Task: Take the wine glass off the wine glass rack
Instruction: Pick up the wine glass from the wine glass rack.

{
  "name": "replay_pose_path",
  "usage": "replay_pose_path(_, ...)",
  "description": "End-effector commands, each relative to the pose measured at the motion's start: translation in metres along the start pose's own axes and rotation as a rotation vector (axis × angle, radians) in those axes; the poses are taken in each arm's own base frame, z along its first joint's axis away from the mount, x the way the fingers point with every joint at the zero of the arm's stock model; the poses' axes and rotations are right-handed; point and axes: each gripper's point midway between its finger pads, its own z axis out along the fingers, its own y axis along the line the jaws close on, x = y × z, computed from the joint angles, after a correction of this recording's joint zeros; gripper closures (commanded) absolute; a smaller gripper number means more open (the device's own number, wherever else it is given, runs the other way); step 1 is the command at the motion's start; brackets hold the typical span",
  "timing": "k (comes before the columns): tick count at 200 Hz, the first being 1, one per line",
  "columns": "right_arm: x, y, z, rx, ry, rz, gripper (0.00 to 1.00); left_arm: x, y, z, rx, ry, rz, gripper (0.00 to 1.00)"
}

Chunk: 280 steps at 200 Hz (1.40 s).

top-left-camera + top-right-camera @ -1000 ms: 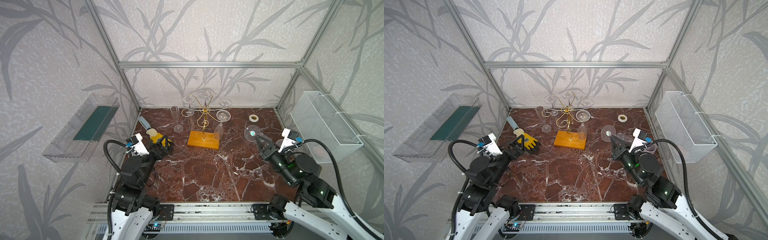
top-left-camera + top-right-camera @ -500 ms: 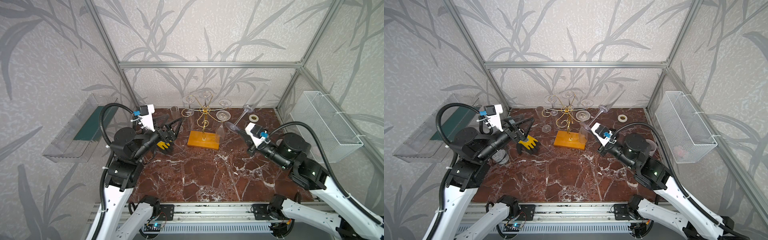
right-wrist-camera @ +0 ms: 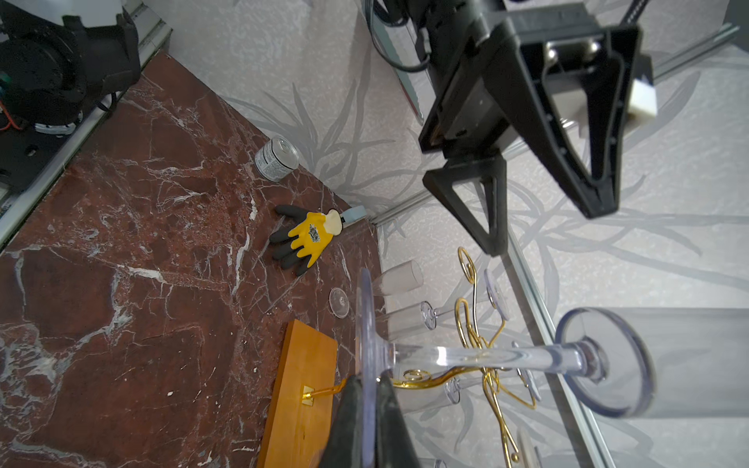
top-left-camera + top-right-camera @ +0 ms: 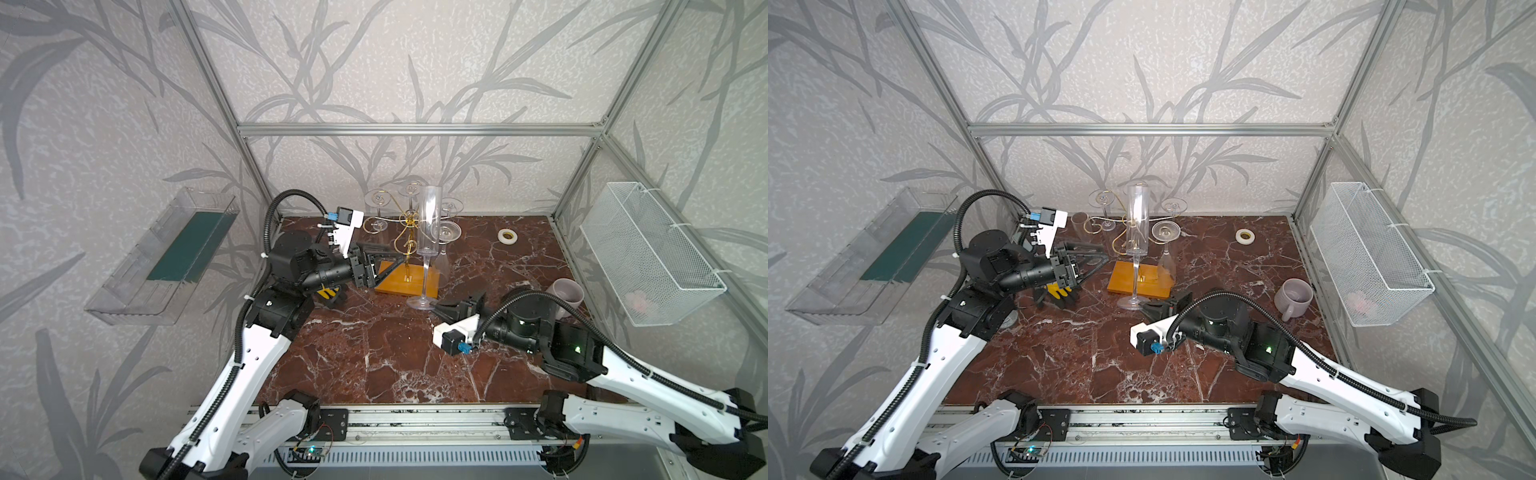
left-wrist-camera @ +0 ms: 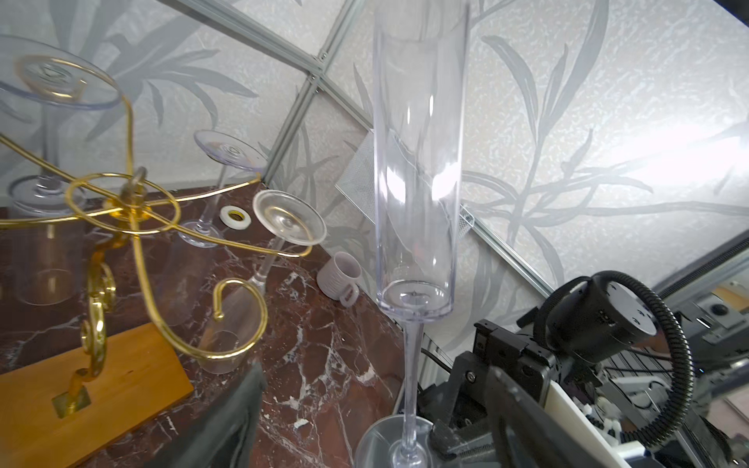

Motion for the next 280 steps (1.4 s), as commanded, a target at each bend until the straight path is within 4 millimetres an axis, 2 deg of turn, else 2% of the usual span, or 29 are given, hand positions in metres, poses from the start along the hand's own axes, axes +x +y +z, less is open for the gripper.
replay_pose_path(1, -0.013, -0.026, -0.001, 0.135, -0.022, -0.134, 1.0, 0.017, -0.018, 0.006, 0.101, 0.077, 0.025, 0.17)
replay_pose_path(35, -0.014, -0.028, 0.003, 0.151, -0.012, -0.155, 1.0, 0.033, -0.026, 0.016, 0.141, 0.134, 0.03, 0.2)
replay_pose_path(80, -0.016, -0.022, 0.007, 0.134, -0.024, -0.157, 1.0, 0.042, -0.031, 0.023, 0.162, 0.144, 0.076, 0.26)
replay_pose_path(142, -0.016, -0.02, 0.008, 0.139, -0.019, -0.157, 1.0, 0.034, -0.031, 0.034, 0.174, 0.103, 0.075, 0.46)
replay_pose_path(187, -0.014, -0.019, 0.008, 0.141, -0.008, -0.167, 1.0, 0.036, -0.026, 0.038, 0.157, 0.093, 0.069, 0.68)
replay_pose_path(209, -0.013, -0.018, 0.007, 0.139, -0.006, -0.172, 1.0, 0.034, -0.027, 0.038, 0.154, 0.08, 0.068, 0.71)
replay_pose_path(280, -0.011, -0.013, 0.005, 0.133, -0.006, -0.17, 1.0, 0.035, -0.027, 0.038, 0.146, 0.064, 0.064, 0.89)
